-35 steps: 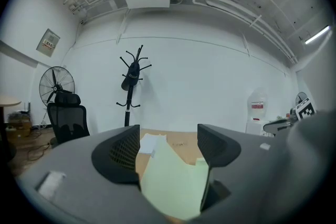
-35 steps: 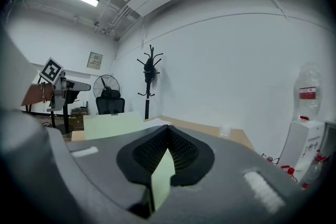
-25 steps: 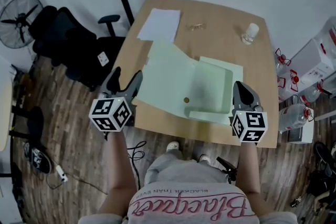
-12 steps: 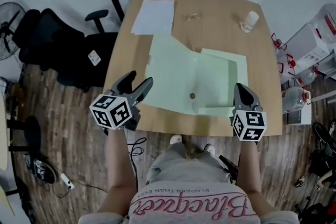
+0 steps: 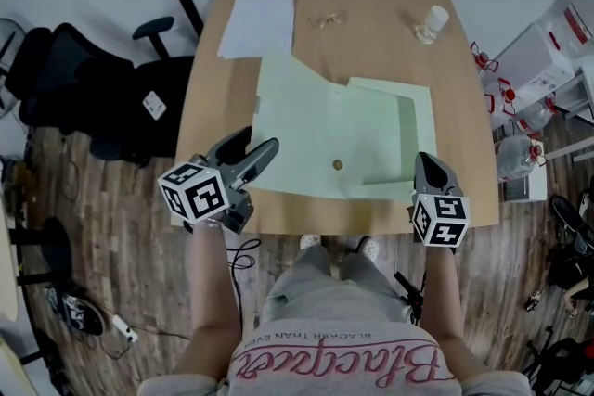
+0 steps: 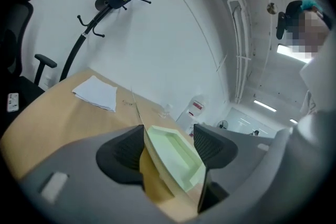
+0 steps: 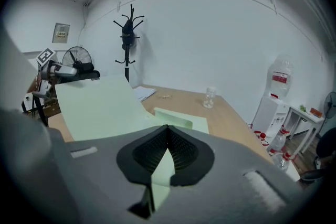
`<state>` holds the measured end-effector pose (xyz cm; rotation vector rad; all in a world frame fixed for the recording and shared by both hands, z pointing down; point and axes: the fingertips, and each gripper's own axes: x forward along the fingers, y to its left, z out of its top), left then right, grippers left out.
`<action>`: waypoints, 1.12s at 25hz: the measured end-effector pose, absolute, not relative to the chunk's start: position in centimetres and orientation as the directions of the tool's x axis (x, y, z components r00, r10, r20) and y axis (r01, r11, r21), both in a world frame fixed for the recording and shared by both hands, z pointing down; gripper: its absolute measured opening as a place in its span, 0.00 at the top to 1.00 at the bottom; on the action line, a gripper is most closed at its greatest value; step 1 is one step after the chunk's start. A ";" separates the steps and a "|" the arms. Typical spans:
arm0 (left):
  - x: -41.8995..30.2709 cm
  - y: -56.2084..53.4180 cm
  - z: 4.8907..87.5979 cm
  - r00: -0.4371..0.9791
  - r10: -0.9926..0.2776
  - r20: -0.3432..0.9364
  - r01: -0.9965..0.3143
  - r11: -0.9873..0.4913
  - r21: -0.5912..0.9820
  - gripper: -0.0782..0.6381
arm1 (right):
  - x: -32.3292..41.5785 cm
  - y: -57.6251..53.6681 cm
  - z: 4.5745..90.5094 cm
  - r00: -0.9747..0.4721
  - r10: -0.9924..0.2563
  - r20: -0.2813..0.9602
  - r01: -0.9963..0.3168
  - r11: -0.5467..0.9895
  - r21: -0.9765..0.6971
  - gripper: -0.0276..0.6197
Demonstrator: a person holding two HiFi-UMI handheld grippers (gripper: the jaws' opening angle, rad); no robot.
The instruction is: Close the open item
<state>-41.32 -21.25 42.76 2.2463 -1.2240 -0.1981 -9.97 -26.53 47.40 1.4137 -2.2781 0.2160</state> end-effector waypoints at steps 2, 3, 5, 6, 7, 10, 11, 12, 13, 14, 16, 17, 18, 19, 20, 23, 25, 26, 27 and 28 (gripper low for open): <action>-40.6 -21.3 41.9 0.598 -0.795 0.104 -0.690 -0.445 0.571 0.44 | -9.4 -26.5 48.1 -0.360 -0.807 0.467 -0.884 0.456 0.105 0.95; -40.3 -21.4 41.5 0.610 -0.787 0.091 -0.674 -0.455 0.582 0.43 | -9.1 -26.5 48.4 -0.355 -0.805 0.475 -0.885 0.453 0.107 0.95; -39.4 -21.5 41.1 0.632 -0.772 0.075 -0.652 -0.476 0.590 0.40 | -8.6 -26.5 48.9 -0.349 -0.802 0.484 -0.887 0.449 0.106 0.95; -38.9 -21.6 41.0 0.642 -0.763 0.073 -0.646 -0.486 0.589 0.39 | -8.4 -26.6 49.0 -0.347 -0.801 0.488 -0.888 0.448 0.104 0.95; -38.3 -21.7 40.9 0.652 -0.755 0.073 -0.639 -0.496 0.588 0.38 | -8.2 -26.7 49.2 -0.347 -0.799 0.491 -0.888 0.449 0.103 0.95; -36.5 -21.8 40.3 0.683 -0.728 0.059 -0.611 -0.526 0.592 0.34 | -7.6 -27.0 49.4 -0.350 -0.793 0.499 -0.884 0.456 0.104 0.95; -35.8 -21.7 39.9 0.693 -0.720 0.047 -0.599 -0.538 0.594 0.32 | -7.3 -27.1 49.5 -0.352 -0.792 0.500 -0.883 0.457 0.102 0.95; -35.2 -21.7 39.5 0.703 -0.711 0.033 -0.585 -0.550 0.596 0.30 | -7.1 -27.2 49.4 -0.355 -0.791 0.499 -0.883 0.459 0.100 0.95; -34.7 -21.7 39.1 0.712 -0.702 0.019 -0.571 -0.563 0.598 0.27 | -6.9 -27.4 49.3 -0.358 -0.790 0.498 -0.882 0.461 0.098 0.95; -34.2 -21.7 38.6 0.720 -0.694 0.006 -0.558 -0.574 0.600 0.26 | -6.7 -27.5 49.2 -0.361 -0.789 0.497 -0.880 0.464 0.097 0.95; -33.3 -21.9 37.8 0.730 -0.683 -0.020 -0.535 -0.589 0.606 0.25 | -6.3 -27.8 49.1 -0.366 -0.788 0.495 -0.878 0.468 0.096 0.95; -32.8 -22.0 37.5 0.734 -0.679 -0.036 -0.520 -0.595 0.613 0.25 | -5.9 -28.0 49.0 -0.367 -0.788 0.494 -0.879 0.468 0.095 0.95; -32.3 -22.2 37.2 0.737 -0.674 -0.055 -0.502 -0.600 0.623 0.25 | -5.6 -28.2 49.0 -0.368 -0.788 0.493 -0.879 0.468 0.093 0.95; -31.7 -22.4 37.0 0.740 -0.668 -0.076 -0.480 -0.604 0.636 0.26 | -5.2 -28.4 49.0 -0.369 -0.788 0.493 -0.879 0.468 0.091 0.95; -31.2 -22.5 36.8 0.744 -0.662 -0.096 -0.458 -0.609 0.647 0.26 | -4.8 -28.5 49.0 -0.370 -0.787 0.493 -0.878 0.469 0.089 0.95; -29.6 -23.1 36.4 0.750 -0.647 -0.137 -0.408 -0.617 0.673 0.28 | -3.9 -29.0 49.0 -0.375 -0.786 0.492 -0.877 0.472 0.087 0.95; -28.5 -23.7 36.2 0.755 -0.639 -0.149 -0.388 -0.618 0.684 0.30 | -3.3 -29.4 48.8 -0.377 -0.788 0.487 -0.878 0.471 0.084 0.95; -27.9 -23.9 36.1 0.758 -0.634 -0.151 -0.382 -0.620 0.686 0.30 | -3.0 -29.6 48.7 -0.378 -0.789 0.484 -0.878 0.471 0.083 0.95; -27.3 -24.1 36.1 0.763 -0.629 -0.151 -0.377 -0.622 0.686 0.32 | -2.8 -29.8 48.5 -0.379 -0.791 0.481 -0.878 0.471 0.082 0.95; -26.7 -24.3 36.1 0.767 -0.624 -0.149 -0.374 -0.624 0.686 0.33 | -2.5 -29.9 48.4 -0.380 -0.792 0.478 -0.879 0.470 0.080 0.95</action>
